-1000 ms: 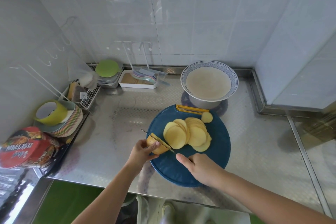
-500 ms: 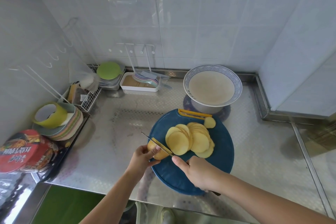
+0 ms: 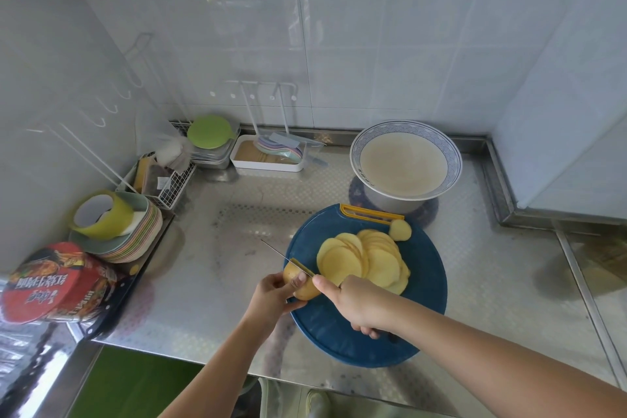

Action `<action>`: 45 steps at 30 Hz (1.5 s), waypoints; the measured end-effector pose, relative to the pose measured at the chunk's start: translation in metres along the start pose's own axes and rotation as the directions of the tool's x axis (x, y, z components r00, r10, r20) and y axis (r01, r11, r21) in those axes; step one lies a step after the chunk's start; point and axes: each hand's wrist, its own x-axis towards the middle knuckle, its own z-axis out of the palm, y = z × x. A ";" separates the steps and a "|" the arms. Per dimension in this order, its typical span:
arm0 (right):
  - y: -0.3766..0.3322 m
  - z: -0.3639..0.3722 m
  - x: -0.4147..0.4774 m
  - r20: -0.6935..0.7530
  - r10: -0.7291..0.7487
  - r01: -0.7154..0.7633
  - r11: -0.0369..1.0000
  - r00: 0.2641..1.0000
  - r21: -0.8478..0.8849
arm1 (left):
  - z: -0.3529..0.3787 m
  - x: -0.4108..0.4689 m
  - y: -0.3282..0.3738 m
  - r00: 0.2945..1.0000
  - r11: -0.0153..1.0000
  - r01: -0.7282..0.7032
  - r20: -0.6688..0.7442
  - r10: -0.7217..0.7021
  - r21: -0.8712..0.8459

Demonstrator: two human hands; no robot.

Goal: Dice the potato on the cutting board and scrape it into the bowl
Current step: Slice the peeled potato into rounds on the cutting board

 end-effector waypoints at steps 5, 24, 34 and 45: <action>-0.002 0.005 0.002 -0.006 0.007 -0.007 1.000 1.000 0.019 | 0.000 -0.003 0.003 1.000 1.000 0.025 -0.006 -0.025 -0.003; 0.030 0.039 -0.002 -0.090 -0.003 0.002 1.000 0.996 -0.004 | -0.009 -0.004 0.000 1.000 0.998 -0.006 -0.007 0.006 0.060; 0.013 0.046 0.019 -0.138 -0.100 0.114 0.989 0.985 0.093 | -0.014 0.003 -0.003 0.999 0.998 0.000 0.044 -0.003 0.058; 0.025 0.054 0.005 -0.127 -0.044 0.072 0.972 0.991 0.222 | -0.014 0.003 0.008 0.999 1.000 0.026 0.043 -0.026 0.011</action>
